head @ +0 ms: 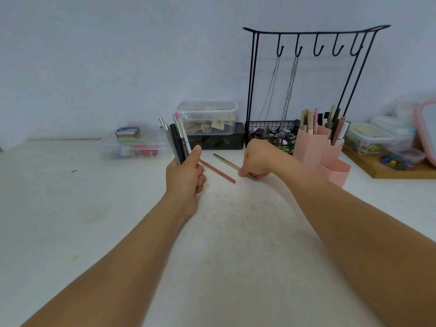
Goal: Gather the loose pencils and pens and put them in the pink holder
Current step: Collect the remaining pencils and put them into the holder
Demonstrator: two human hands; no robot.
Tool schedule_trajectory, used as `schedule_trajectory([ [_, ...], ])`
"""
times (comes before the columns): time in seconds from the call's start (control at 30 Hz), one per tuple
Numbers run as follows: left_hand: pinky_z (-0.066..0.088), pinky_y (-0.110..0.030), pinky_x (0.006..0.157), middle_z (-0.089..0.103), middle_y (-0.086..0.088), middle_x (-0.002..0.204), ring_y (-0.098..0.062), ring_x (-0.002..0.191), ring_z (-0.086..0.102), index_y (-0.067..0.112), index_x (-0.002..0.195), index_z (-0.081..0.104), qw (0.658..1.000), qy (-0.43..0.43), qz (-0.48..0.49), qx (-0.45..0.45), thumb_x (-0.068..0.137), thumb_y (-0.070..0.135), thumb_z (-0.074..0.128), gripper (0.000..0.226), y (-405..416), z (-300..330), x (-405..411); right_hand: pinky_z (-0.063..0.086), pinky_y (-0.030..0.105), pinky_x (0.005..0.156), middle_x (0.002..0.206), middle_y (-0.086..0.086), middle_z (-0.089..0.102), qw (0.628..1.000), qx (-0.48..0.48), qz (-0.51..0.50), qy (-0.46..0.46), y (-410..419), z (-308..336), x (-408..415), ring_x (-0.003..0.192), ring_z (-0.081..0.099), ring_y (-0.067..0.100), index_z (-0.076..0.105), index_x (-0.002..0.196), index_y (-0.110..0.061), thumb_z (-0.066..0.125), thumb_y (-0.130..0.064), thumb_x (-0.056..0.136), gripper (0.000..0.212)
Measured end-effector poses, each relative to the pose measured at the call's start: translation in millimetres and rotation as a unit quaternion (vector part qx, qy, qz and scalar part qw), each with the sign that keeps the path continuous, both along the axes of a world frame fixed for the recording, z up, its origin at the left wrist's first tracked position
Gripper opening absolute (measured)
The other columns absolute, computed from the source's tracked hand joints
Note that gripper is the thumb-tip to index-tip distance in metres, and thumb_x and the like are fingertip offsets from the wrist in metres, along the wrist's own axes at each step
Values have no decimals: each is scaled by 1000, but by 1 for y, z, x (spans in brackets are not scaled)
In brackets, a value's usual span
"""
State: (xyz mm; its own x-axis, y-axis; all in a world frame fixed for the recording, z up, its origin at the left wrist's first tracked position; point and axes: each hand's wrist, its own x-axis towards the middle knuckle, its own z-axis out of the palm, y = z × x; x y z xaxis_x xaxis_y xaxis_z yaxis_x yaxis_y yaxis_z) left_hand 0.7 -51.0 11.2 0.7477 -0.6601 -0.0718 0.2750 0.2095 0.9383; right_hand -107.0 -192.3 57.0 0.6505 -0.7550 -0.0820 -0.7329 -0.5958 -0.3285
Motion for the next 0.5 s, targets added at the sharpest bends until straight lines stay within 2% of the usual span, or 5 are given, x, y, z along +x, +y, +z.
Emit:
schedule_trajectory([
  [0.07, 25, -20, 35, 41, 7, 49, -8, 40, 32, 21, 81, 44, 1000, -6, -9, 4, 97, 35, 66, 31, 0, 0, -1, 58, 35, 66, 68, 8, 63, 1000, 4, 2, 6, -3, -2, -1, 60, 61, 24, 63, 74, -5, 80, -22, 83, 26],
  [0.17, 27, -21, 38, 47, 6, 50, -9, 41, 38, 19, 84, 47, 1000, -15, -16, 15, 98, 36, 65, 28, 0, 1, -1, 62, 42, 81, 74, 14, 69, 999, 49, 3, -1, -6, -2, -3, 64, 65, 25, 72, 93, 6, 78, -18, 85, 26],
  [0.23, 26, -21, 39, 48, 6, 51, -9, 41, 38, 19, 83, 48, 1000, -17, -16, 18, 97, 37, 65, 29, 0, 1, -1, 64, 41, 78, 74, 15, 71, 994, 101, 4, -48, -5, 3, -5, 63, 66, 24, 73, 96, 9, 77, -13, 86, 24],
  [0.37, 22, -21, 37, 42, 7, 50, -9, 41, 33, 19, 80, 45, 1000, -22, -22, 4, 93, 43, 69, 36, 0, 0, -2, 60, 26, 62, 73, 10, 72, 952, 245, 48, -178, 5, 24, -7, 64, 67, 17, 74, 94, 4, 76, -10, 87, 16],
  [0.5, 19, -22, 40, 35, 8, 49, -10, 43, 27, 19, 83, 51, 999, -30, -26, -8, 84, 57, 73, 44, 2, 1, -3, 59, 24, 67, 84, 12, 74, 912, 318, 136, -223, 21, 34, -4, 72, 70, 16, 72, 102, 3, 74, -14, 89, 21],
])
